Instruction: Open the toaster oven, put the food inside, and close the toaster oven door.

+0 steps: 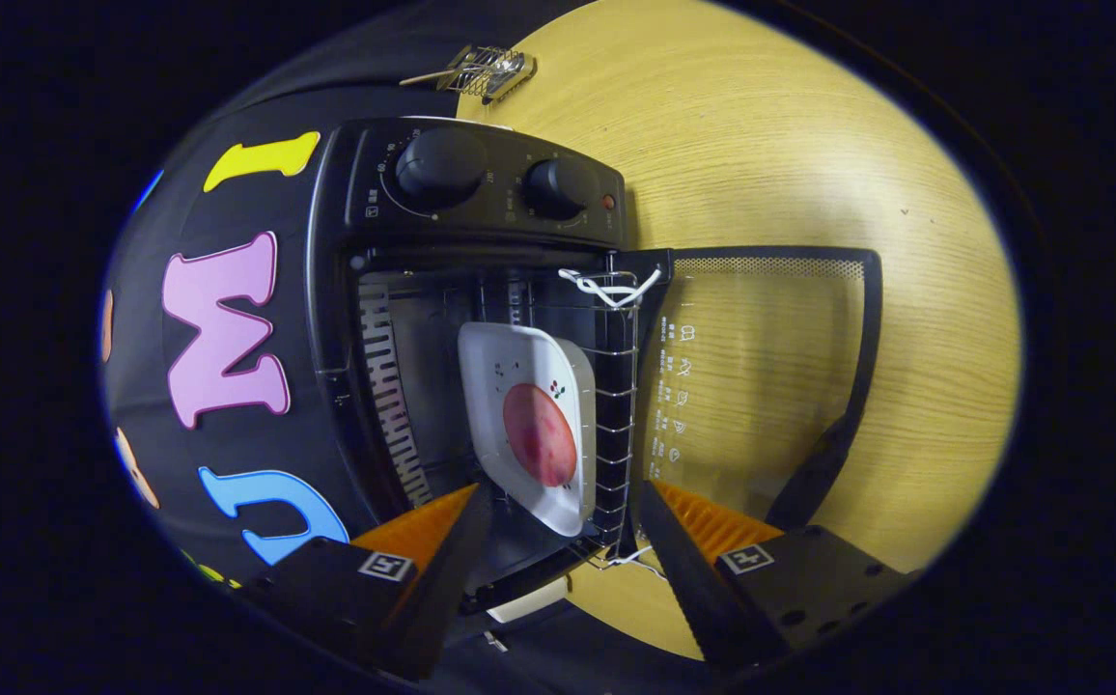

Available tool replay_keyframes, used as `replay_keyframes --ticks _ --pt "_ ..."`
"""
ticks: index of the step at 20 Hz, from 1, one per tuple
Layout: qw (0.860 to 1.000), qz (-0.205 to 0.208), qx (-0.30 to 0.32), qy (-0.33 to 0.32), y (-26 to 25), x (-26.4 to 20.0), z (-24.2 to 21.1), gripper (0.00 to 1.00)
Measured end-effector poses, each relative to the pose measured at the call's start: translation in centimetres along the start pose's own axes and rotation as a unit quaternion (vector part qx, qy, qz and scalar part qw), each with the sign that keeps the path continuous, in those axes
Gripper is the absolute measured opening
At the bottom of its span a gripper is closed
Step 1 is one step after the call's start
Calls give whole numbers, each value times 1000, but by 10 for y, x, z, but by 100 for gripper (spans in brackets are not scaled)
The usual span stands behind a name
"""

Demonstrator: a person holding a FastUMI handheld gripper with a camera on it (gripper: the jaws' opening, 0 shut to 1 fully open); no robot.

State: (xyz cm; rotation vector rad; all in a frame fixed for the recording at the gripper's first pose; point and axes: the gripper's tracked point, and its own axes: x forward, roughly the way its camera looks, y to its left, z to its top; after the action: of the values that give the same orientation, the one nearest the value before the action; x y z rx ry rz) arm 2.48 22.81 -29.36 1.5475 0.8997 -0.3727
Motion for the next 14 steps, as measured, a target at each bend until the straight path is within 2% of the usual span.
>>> replay_keyframes --ticks 4,9,12,14 --pt "994 9 -97 42 1 -24 -4 98" --pt "981 42 -166 90 7 -56 -14 98" --pt "960 60 -258 86 9 -75 -15 98" --pt "932 67 -348 77 8 -86 -17 98"
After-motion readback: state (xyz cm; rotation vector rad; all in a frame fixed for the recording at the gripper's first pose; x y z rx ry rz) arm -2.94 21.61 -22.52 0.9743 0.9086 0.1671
